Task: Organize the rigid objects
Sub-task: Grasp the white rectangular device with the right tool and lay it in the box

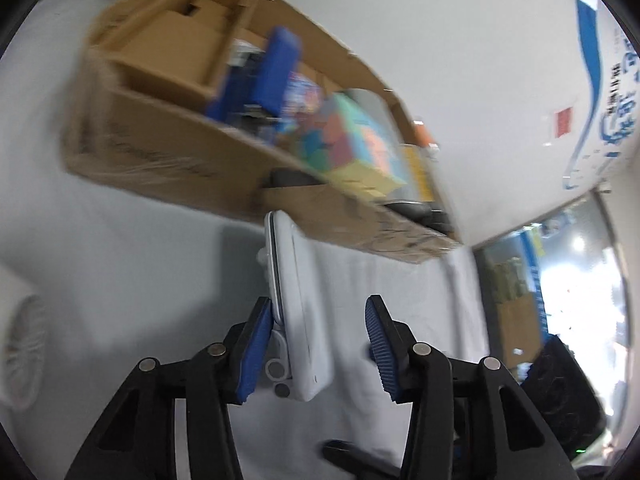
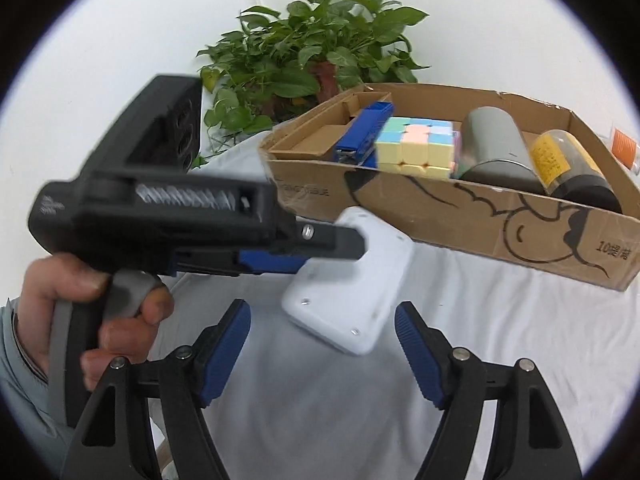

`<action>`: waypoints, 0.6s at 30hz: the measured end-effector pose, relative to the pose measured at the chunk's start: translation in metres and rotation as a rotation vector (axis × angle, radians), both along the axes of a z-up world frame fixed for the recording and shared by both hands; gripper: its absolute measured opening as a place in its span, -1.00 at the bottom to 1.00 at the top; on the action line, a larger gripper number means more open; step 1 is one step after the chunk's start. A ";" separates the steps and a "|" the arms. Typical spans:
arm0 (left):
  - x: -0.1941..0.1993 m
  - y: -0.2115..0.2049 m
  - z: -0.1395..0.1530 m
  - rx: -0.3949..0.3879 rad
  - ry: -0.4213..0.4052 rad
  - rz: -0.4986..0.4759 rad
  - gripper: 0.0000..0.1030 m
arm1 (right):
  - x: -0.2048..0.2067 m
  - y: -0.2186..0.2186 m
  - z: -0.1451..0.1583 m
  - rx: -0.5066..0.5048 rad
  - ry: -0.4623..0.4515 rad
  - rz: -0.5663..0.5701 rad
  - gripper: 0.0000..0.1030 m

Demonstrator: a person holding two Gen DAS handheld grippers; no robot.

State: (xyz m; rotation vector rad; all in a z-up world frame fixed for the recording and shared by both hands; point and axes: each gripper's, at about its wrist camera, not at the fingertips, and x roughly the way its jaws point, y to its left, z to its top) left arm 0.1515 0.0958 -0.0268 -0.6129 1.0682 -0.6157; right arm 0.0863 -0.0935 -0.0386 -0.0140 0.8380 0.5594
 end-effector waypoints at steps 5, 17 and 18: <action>0.012 -0.040 0.020 -0.111 -0.070 -0.129 0.01 | 0.002 -0.037 0.007 0.013 -0.019 -0.114 0.44; 0.012 -0.033 0.001 0.218 -0.084 -0.061 0.46 | 0.012 -0.030 -0.030 -0.219 0.050 -0.209 0.53; 0.013 -0.033 -0.004 0.261 -0.069 -0.058 0.45 | 0.014 -0.028 -0.035 -0.234 0.073 -0.210 0.50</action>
